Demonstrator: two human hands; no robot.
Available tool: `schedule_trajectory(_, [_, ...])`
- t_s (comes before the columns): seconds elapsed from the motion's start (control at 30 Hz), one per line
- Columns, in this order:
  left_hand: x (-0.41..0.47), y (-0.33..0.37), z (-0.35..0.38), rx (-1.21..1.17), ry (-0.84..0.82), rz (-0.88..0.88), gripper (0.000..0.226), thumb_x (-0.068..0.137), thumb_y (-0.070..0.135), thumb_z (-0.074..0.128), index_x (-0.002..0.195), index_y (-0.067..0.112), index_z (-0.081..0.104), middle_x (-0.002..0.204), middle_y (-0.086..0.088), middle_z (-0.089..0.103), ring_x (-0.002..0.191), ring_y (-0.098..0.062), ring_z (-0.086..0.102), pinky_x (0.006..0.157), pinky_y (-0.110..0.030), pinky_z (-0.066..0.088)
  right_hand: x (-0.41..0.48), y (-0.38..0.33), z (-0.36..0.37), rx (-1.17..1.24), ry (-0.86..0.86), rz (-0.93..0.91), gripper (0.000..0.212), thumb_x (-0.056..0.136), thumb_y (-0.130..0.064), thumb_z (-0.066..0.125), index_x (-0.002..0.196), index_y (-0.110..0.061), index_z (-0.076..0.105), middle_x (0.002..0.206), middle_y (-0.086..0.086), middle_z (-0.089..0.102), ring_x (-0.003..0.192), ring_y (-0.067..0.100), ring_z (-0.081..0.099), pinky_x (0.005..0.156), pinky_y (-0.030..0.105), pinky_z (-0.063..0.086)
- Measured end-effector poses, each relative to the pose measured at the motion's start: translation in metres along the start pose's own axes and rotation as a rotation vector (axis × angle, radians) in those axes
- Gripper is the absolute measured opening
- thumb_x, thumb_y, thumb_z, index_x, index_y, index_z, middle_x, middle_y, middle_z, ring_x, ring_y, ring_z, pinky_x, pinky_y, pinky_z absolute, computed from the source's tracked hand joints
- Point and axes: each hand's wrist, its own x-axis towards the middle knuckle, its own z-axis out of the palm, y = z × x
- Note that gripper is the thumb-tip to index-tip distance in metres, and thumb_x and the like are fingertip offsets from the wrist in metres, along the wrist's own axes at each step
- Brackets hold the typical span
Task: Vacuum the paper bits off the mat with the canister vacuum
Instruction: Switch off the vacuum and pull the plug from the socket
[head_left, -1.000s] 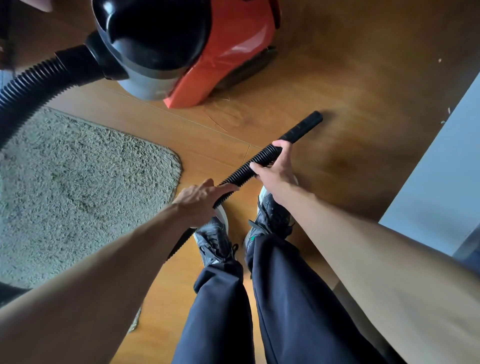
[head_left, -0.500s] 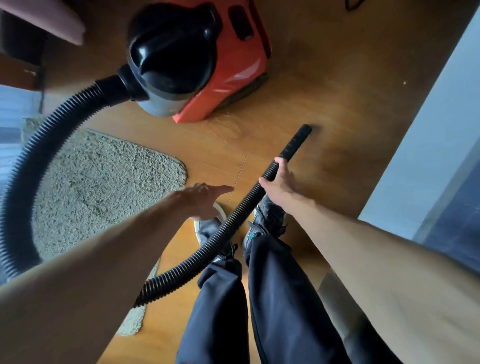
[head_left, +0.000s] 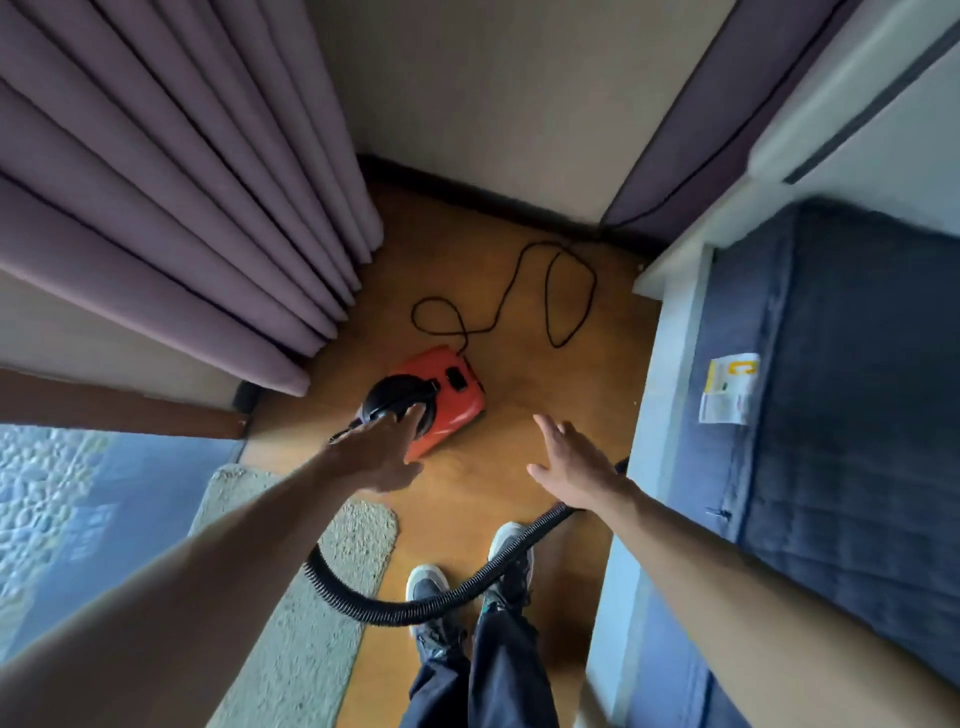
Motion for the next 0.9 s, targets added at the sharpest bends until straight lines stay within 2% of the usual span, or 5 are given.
schedule_trajectory(0.13, [-0.061, 0.037, -0.088, 0.008, 0.136, 0.031, 0.087, 0.091, 0.040, 0.056, 0.157, 0.018, 0.003, 0.150, -0.022, 0.036, 0.136, -0.038, 0.040, 0.110, -0.043, 0.037, -0.055, -0.023, -0.092, -0.049, 0.113, -0.032, 0.074, 0.095, -0.040, 0.055, 0.154, -0.021, 0.014, 0.144, 0.013, 0.041, 0.128, 0.029, 0.047, 0.098, 0.037, 0.045])
schedule_trajectory(0.4, [-0.166, 0.109, -0.238, 0.112, 0.346, 0.074, 0.083, 0.099, 0.039, 0.048, 0.156, 0.021, -0.009, 0.161, -0.017, 0.014, 0.146, -0.036, 0.026, 0.116, -0.047, 0.031, -0.153, -0.051, -0.258, -0.093, 0.293, -0.024, 0.074, 0.096, -0.043, 0.051, 0.155, -0.022, 0.011, 0.151, 0.012, 0.032, 0.137, 0.028, 0.038, 0.107, 0.040, 0.039])
schedule_trajectory(0.53, [-0.205, 0.140, -0.301, 0.179, 0.469, 0.113, 0.081, 0.098, 0.040, 0.050, 0.157, 0.021, -0.003, 0.161, -0.016, 0.013, 0.143, -0.037, 0.029, 0.113, -0.048, 0.036, -0.200, -0.058, -0.331, -0.113, 0.409, -0.025, 0.073, 0.095, -0.043, 0.052, 0.154, -0.021, 0.015, 0.144, 0.013, 0.040, 0.129, 0.030, 0.046, 0.102, 0.040, 0.042])
schedule_trajectory(0.63, [-0.226, 0.162, -0.337, 0.219, 0.564, 0.168, 0.078, 0.098, 0.040, 0.052, 0.155, 0.022, 0.003, 0.156, -0.015, 0.022, 0.140, -0.036, 0.033, 0.108, -0.049, 0.040, -0.240, -0.055, -0.376, -0.128, 0.488, -0.016, 0.071, 0.096, -0.040, 0.053, 0.153, -0.019, 0.016, 0.144, 0.014, 0.040, 0.127, 0.031, 0.047, 0.097, 0.039, 0.042])
schedule_trajectory(0.9, [-0.256, 0.215, -0.366, 0.432, 0.685, 0.244, 0.075, 0.096, 0.046, 0.049, 0.153, 0.017, 0.009, 0.149, -0.016, 0.031, 0.128, -0.034, 0.046, 0.100, -0.047, 0.048, -0.310, -0.033, -0.444, -0.188, 0.631, 0.009, 0.065, 0.096, -0.038, 0.053, 0.150, -0.022, 0.019, 0.130, 0.013, 0.046, 0.112, 0.031, 0.054, 0.083, 0.040, 0.048])
